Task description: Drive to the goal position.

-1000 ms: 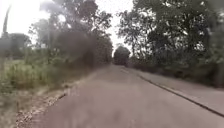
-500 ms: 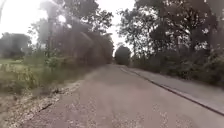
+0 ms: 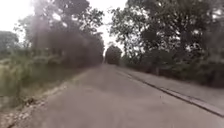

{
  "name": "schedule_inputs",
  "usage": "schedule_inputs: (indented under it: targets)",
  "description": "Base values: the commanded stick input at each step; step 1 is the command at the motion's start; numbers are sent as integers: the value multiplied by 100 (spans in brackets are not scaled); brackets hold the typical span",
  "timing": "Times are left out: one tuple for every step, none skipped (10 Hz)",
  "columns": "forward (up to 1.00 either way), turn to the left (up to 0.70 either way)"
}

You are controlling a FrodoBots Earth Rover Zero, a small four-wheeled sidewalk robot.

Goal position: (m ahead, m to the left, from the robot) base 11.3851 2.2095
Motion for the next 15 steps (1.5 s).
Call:
schedule_inputs:
  targets:
    - [41,-16]
    - [30,-12]
    - [19,-8]
    - [9,-3]
    - [0,0]
    - [0,0]
    - [0,0]
    - [0,0]
    - [0,0]
    - [0,0]
    - [0,0]
    - [0,0]
    - [0,0]
    - [36,0]
    - [72,0]
